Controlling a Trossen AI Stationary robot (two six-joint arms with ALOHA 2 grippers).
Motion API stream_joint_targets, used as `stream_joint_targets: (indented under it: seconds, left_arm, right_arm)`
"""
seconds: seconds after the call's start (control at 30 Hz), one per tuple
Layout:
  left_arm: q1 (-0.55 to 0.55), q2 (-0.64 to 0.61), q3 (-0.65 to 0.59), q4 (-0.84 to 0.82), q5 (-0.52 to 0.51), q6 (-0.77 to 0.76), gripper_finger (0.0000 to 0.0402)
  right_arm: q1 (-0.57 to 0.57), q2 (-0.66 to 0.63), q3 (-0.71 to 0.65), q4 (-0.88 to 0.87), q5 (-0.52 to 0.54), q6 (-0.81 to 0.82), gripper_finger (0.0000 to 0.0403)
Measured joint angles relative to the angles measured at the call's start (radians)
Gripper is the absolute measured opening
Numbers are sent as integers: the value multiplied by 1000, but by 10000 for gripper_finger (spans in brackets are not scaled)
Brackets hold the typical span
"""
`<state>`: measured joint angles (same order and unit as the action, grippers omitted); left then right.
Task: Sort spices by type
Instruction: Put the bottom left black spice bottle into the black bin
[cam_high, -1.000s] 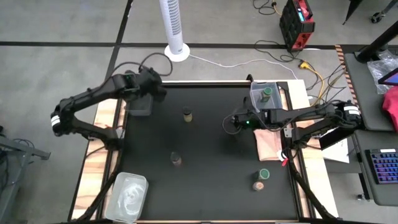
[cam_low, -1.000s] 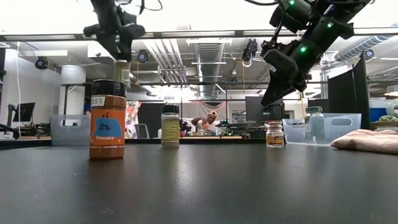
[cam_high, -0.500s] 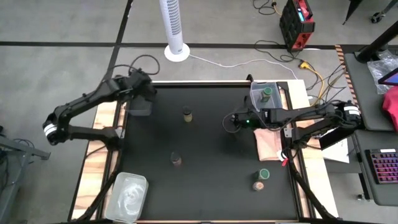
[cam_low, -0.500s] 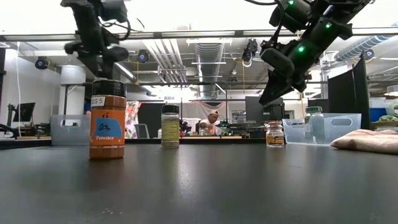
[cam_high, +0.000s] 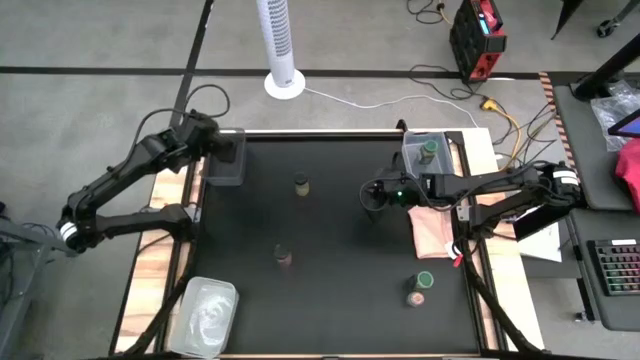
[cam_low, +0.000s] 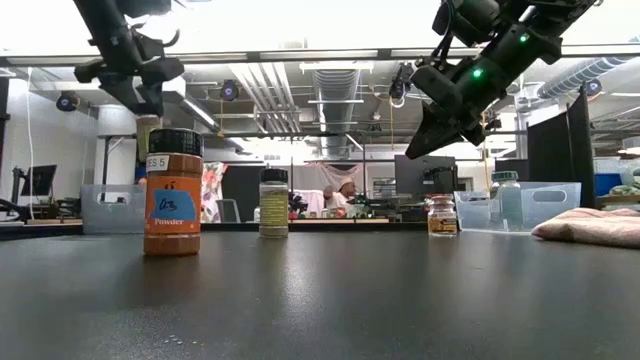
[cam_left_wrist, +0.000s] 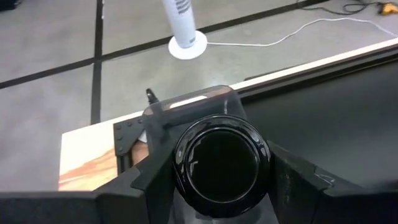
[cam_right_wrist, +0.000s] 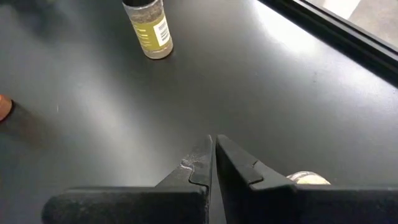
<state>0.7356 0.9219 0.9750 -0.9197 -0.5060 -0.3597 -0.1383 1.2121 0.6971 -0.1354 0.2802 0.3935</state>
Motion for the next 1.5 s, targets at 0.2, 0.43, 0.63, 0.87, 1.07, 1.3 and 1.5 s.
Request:
stream_joint_targets:
  seconds: [0.2, 0.43, 0.63, 0.87, 1.07, 1.3, 1.5]
  left_arm:
    - [56, 69, -4, 12, 2, 39, 190]
    - [112, 114, -4, 52, 79, 63, 190]
    - [133, 132, -4, 87, 104, 68, 190]
    - [142, 192, -22, 132, 100, 72, 190]
    - [154, 246, -34, 163, 96, 72, 190]
    - [188, 308, -36, 205, 97, 82, 190]
    - [218, 351, -37, 257, 104, 101, 190]
  right_arm:
    - [0, 0, 0, -1, 0, 0, 13]
    - [0, 0, 0, -1, 0, -11, 13]
    - [0, 0, 0, -4, 1, -12, 13]
    - [0, 0, 0, -4, 1, -27, 13]
    - [0, 0, 0, -6, 1, -27, 13]
    - [0, 0, 0, -7, 8, -30, 13]
    - [0, 0, 0, -8, 8, -31, 13]
